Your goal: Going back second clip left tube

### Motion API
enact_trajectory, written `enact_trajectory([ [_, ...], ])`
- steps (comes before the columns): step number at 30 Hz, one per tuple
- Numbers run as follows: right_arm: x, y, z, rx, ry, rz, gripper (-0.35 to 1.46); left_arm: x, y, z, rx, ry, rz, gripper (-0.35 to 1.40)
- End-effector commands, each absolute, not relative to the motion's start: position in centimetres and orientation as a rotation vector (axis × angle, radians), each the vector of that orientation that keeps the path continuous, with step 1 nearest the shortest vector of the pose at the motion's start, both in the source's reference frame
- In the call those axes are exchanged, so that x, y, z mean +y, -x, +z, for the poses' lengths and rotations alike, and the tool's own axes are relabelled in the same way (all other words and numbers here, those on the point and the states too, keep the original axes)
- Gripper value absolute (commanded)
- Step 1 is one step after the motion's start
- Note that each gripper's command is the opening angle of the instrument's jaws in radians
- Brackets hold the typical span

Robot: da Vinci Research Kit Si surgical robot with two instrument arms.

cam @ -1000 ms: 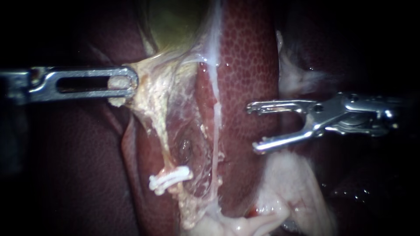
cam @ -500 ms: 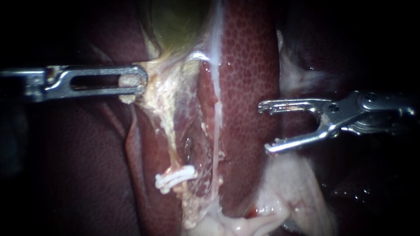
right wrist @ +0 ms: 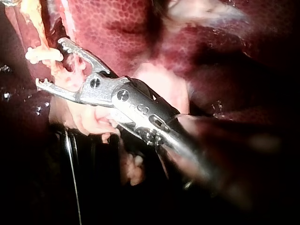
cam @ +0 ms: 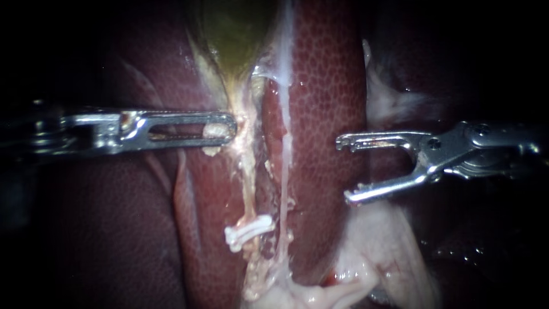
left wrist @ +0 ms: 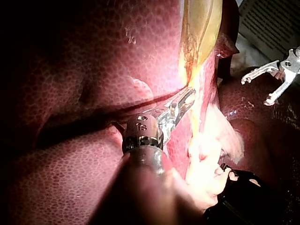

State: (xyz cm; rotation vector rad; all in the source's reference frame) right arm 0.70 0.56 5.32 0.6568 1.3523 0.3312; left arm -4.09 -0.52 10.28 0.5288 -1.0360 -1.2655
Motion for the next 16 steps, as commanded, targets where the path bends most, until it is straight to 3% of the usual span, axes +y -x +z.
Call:
enact_trajectory([
  [1,0.56,-0.71,5.32,1.353,-0.657,0.331,0.6,-0.52,4.1,10.28,-1.035,-0.528,-1.266,-0.35],
  [16,0.55,-0.73,5.3,1.354,-0.655,0.331,0.6,-0.5,4.1,10.27,-1.035,-0.53,-1.266,-0.35],
])
